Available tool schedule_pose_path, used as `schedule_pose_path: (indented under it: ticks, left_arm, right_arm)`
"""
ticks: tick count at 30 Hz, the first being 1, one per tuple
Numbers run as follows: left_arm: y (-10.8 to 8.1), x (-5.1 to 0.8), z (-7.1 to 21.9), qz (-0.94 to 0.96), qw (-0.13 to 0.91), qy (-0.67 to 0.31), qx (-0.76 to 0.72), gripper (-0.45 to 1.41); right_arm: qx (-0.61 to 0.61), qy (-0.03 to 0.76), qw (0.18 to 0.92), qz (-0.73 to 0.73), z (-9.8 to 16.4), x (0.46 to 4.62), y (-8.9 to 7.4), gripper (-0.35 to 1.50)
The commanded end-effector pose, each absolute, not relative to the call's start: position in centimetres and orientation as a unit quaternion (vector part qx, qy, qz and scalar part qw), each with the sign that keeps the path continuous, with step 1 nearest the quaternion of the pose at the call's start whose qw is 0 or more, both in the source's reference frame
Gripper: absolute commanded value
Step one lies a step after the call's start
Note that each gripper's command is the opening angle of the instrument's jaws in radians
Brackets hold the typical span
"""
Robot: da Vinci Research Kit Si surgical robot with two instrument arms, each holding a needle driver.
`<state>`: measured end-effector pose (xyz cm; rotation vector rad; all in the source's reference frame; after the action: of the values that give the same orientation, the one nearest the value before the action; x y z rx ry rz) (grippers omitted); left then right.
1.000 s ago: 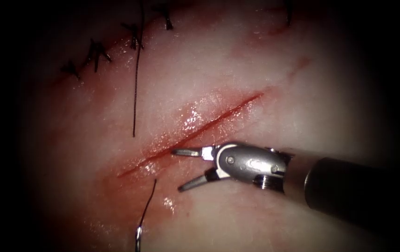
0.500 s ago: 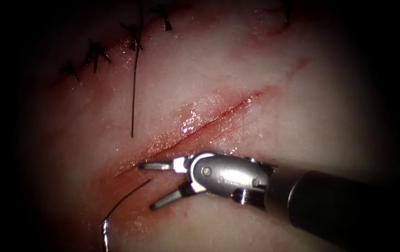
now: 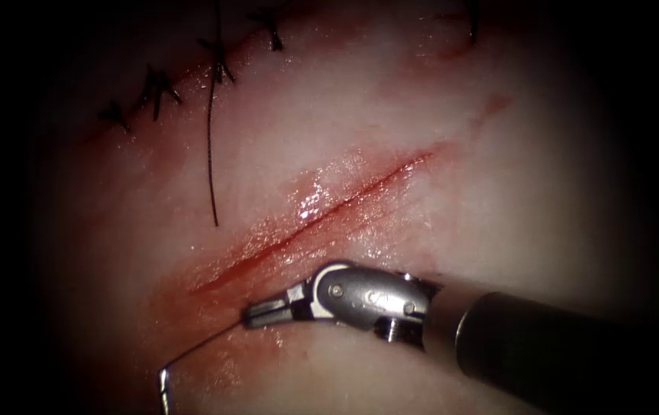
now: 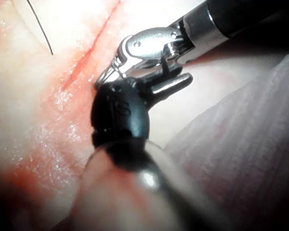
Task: Wound Closure
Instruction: Repeatedly pull thread through wound with right grasper until short tail remains
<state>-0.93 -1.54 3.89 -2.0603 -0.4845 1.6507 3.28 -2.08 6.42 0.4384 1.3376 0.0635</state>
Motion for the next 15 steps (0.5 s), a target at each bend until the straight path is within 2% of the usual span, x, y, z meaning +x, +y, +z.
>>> schedule_pose_path:
  ticks: [1, 7, 15]
  left_arm:
    - [-1.52, -0.98, 3.93, 0.599, 0.225, -0.176, -0.748, -0.45]
    - [-1.54, -0.94, 3.89, 0.602, 0.218, -0.167, -0.75, -0.45]
    - [-1.53, -0.87, 3.96, 0.64, 0.22, -0.105, -0.729, -0.45]
  right_arm:
    - [0.202, 0.616, 0.761, 0.031, 6.44, 3.41, -2.08, -0.35]
    - [0.204, 0.617, 0.76, 0.03, 6.34, 3.41, -2.12, -0.35]
    - [0.237, 0.619, 0.749, 0.019, 5.94, 3.16, -2.44, -0.35]
